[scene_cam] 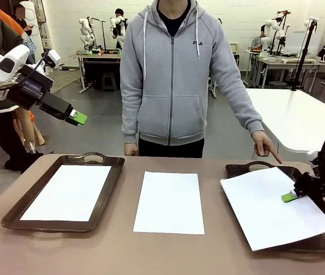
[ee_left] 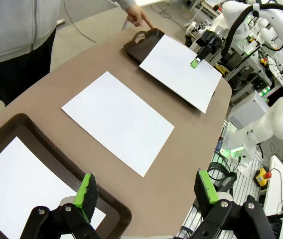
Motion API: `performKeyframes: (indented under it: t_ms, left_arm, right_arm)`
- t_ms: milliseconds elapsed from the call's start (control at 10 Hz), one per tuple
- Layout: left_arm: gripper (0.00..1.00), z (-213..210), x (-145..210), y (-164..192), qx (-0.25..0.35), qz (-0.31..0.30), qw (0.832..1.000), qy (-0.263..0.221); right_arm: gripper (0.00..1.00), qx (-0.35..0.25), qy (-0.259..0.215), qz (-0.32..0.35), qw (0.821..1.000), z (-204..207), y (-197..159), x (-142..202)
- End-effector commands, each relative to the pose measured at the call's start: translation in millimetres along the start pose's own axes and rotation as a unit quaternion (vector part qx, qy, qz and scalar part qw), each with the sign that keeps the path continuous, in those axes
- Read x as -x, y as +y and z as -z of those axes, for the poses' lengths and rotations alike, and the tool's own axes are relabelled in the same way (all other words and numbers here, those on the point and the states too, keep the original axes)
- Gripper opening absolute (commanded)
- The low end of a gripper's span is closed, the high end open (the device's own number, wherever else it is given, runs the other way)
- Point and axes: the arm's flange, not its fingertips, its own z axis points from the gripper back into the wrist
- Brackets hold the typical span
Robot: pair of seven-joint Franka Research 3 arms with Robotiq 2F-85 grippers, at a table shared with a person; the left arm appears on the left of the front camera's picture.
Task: Sort the A4 documents.
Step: Place the A4 Paper in the designated Handle tray.
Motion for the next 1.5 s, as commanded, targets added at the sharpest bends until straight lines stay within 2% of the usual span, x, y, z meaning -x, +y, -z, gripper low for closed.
performKeyframes:
  t_ms: [0,500,1000,1400]
  left_arm:
    - [1.0,-1,1,0,0.001,0.003,1.0,0.003]
    - [1.0,-1,1,0,0.001,0.003,1.0,0.003]
    - [1.0,-1,1,0,0.001,0.003,1.0,0.003]
    - [1.0,-1,1,0,0.001,0.003,1.0,0.003]
  right_arm:
    - [0.01,0.027,-0.004,-0.018,0.999,-5,5,-4]
    - [0.01,0.138,-0.016,-0.005,0.99,1,4,-24]
    - [0.01,0.177,-0.064,0.034,0.982,-1,-2,-30]
    - [0.01,0.178,-0.058,0.044,0.981,-2,-4,-24]
